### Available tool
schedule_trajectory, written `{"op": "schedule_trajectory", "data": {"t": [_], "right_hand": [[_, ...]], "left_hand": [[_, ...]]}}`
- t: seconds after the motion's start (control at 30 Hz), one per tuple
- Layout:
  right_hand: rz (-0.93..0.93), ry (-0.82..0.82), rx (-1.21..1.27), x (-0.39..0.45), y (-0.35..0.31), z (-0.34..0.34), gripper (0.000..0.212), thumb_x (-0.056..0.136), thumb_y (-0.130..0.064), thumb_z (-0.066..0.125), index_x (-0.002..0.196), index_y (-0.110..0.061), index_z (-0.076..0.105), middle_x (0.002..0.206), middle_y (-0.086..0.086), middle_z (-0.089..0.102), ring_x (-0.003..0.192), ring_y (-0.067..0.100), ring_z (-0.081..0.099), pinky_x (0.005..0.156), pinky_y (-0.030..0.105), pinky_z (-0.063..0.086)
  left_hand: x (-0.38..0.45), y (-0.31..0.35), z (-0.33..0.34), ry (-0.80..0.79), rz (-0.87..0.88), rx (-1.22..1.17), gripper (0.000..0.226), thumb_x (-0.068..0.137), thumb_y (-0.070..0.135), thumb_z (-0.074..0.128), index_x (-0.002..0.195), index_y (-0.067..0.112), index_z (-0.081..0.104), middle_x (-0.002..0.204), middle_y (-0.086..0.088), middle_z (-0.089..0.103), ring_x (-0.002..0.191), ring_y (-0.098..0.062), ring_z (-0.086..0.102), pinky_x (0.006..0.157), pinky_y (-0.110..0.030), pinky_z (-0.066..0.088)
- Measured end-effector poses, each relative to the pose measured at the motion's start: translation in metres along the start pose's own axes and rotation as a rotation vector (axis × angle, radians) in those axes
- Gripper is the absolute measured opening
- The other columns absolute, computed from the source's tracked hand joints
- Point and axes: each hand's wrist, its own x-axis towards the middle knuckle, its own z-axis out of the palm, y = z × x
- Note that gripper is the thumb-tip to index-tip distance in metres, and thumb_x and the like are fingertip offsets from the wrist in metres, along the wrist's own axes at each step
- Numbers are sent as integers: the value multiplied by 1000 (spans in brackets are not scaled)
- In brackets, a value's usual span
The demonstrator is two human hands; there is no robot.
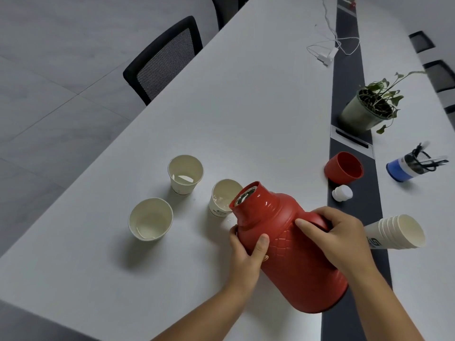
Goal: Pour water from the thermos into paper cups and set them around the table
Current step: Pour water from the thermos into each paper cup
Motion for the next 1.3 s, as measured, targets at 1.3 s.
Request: {"op": "schedule_trajectory", "data": {"t": [1.3], "right_hand": [[288,334,722,40,102,5,29,82,3,56,59,-4,39,53,7,33,36,11,43,37,33,49]], "left_hand": [[80,49,67,-196,365,987,105,56,52,76,137,32,13,139,7,32,125,-14,40,102,-34,39]]}}
